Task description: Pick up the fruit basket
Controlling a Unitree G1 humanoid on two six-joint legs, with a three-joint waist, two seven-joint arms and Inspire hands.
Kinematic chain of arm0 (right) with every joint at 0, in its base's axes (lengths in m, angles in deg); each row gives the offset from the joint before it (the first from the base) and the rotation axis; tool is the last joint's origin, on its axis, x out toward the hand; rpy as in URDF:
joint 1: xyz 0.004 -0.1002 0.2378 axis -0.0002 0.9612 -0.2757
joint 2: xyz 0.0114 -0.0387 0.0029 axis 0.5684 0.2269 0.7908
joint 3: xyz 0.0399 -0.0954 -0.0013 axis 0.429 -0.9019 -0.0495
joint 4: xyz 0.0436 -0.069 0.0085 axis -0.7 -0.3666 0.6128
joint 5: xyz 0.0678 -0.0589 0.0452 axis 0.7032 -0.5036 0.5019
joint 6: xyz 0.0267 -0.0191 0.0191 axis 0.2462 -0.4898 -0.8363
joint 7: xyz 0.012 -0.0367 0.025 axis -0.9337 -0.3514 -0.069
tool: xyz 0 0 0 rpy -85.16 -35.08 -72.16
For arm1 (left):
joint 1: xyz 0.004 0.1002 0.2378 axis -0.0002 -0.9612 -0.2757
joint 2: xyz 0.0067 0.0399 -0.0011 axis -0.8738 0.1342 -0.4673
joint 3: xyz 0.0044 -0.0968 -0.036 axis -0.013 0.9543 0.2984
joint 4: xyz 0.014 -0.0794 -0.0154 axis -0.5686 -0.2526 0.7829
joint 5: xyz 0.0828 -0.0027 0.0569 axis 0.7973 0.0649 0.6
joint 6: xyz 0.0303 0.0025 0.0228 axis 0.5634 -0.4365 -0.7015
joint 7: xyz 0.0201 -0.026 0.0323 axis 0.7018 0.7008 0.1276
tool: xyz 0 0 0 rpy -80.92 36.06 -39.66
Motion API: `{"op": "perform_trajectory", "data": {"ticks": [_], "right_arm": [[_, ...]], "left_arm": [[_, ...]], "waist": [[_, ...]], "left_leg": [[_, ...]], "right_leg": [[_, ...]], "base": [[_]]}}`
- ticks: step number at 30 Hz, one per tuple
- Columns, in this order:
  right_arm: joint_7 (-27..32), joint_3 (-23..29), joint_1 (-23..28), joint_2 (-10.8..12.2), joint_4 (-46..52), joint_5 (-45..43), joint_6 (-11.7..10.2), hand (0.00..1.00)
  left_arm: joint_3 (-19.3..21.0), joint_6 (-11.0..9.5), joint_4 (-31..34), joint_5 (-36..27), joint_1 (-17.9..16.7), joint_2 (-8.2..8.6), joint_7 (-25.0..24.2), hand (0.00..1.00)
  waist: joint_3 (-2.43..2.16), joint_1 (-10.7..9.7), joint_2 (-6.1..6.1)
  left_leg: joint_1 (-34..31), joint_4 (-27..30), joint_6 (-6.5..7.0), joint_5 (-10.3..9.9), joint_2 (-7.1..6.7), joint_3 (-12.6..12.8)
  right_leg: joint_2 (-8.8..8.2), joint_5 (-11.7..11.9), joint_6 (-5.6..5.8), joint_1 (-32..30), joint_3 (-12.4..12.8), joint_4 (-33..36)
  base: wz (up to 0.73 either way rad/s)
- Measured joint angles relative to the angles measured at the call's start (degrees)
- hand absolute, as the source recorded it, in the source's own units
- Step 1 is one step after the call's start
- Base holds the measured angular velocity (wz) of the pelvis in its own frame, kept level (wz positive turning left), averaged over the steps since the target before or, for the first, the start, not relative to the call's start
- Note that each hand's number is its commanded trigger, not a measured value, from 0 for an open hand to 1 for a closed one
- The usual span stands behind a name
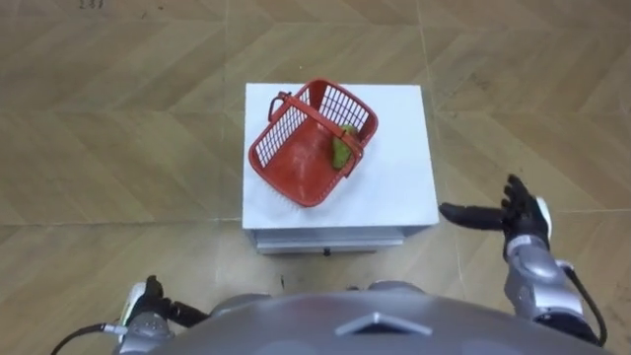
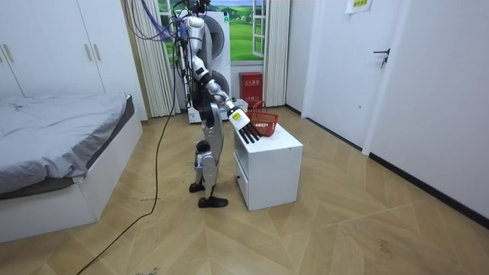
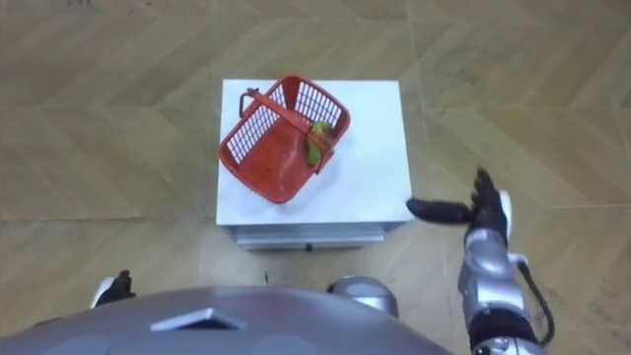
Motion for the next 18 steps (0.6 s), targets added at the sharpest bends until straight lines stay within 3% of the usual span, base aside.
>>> {"op": "perform_trajectory", "data": {"ticks": [8,10,12,18], "right_arm": [[-4.14,0.62,0.36,0.33,-16.73,3.01,1.66,0.0],[-5.06,0.61,0.14,0.62,-18.4,2.79,2.47,0.0],[-6.18,0.57,0.02,0.98,-20.2,2.23,2.75,0.0],[-8.44,-0.51,-1.7,1.01,-25.48,-6.71,5.87,0.0]], "left_arm": [[0.53,1.73,-1.19,0.12,-0.95,0.15,-0.78,0.0],[0.58,2.51,-1.41,1.42,-1.0,0.16,-1.71,0.0],[0.63,3.14,-1.41,3.46,-1.12,0.29,-2.21,0.0],[0.65,4.77,-1.37,6.24,-0.83,0.5,-4.13,0.0]], "waist": [[0.18,-0.64,0.33],[0.61,-0.48,0.38],[0.63,-0.5,0.38],[0.57,-0.51,0.61]], "left_leg": [[0.27,-0.01,-0.1,-0.06,0.04,-0.32],[0.89,-0.14,-0.17,-0.16,0.04,-0.32],[0.88,-0.3,-0.21,-0.22,0.06,-0.32],[0.93,-0.07,-0.28,-0.25,0.12,-0.37]], "right_leg": [[0.09,-0.12,-0.1,0.45,-0.13,-0.02],[0.15,-0.24,-0.11,0.98,-0.05,-0.03],[0.19,-0.29,-0.14,0.98,0.04,-0.02],[0.26,-0.56,-0.2,0.94,0.04,0.06]], "base": [[0.01],[0.0],[0.0],[0.0]]}}
